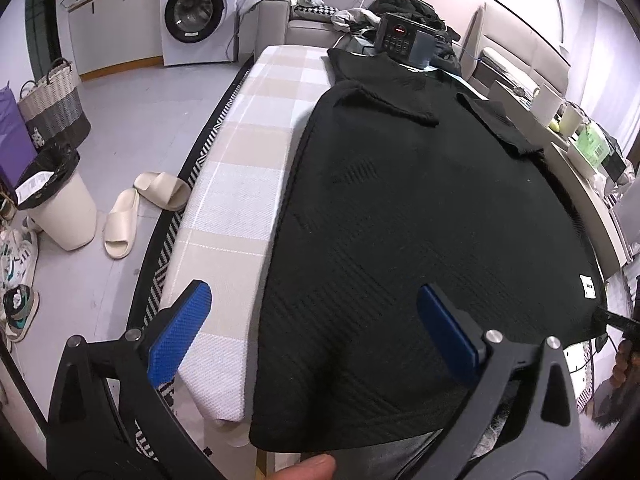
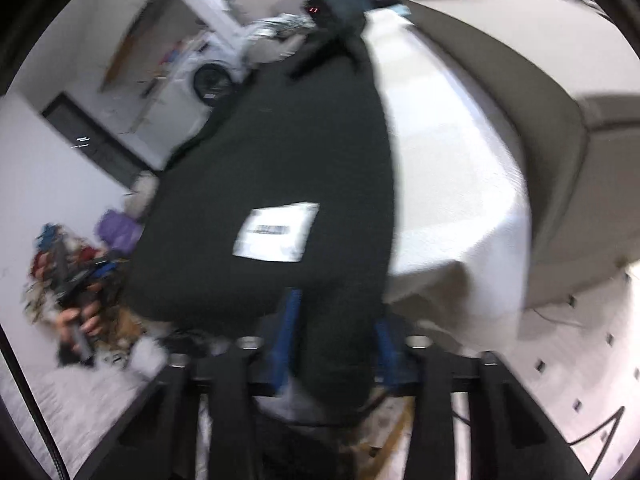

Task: Fold small clothes
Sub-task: 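Move the right gripper to the sweater hem and pinch it, then grasp the hem with the left gripper beside the right gripper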

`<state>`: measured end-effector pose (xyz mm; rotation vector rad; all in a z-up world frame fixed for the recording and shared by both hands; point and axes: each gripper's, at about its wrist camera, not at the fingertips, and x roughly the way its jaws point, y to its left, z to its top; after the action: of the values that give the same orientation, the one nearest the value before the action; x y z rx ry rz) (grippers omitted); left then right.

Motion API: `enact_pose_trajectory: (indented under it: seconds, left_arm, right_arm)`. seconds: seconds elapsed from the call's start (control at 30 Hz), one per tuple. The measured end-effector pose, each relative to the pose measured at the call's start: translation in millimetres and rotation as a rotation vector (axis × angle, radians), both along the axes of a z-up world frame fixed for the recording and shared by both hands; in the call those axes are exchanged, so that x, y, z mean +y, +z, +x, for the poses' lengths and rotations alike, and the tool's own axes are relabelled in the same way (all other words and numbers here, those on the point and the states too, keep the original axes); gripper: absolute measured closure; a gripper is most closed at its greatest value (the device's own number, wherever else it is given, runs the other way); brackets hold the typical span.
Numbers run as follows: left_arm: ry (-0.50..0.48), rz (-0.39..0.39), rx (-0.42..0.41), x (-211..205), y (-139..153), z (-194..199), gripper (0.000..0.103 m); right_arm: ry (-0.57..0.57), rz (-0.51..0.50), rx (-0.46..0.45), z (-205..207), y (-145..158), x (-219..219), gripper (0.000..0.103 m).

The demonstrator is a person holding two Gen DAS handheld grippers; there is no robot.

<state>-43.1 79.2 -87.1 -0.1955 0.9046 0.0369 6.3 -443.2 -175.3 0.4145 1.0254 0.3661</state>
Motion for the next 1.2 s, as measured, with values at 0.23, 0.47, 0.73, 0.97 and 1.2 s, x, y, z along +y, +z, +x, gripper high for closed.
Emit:
enact_pose_trajectory:
  seconds: [0.23, 0.47, 0.73, 0.97, 1.2]
  left_arm:
    - [0.016, 0.002, 0.021, 6, 0, -14, 0.001]
    - [-0.022, 0.000, 0.055, -5, -8, -32, 0.005]
    - [-0.092, -0.057, 0.150, -6, -26, -57, 0.036]
    - [-0.078, -0.068, 0.118, -2, -27, -59, 0.059]
    - [-0.077, 0.022, 0.074, -16, -29, -49, 0.083]
  right_arm:
    - [-0.083, -0.017, -0.174, -11, 35, -11, 0.098]
    - [-0.101, 0.022, -0.190, -3, 37, -9, 0.098]
    - [-0.095, 0.030, -0.207, 6, 41, -7, 0.098]
    - [-0.086, 0.039, -0.216, -3, 41, -9, 0.098]
    - [-0.084, 0.045, -0.232, -2, 38, -8, 0.098]
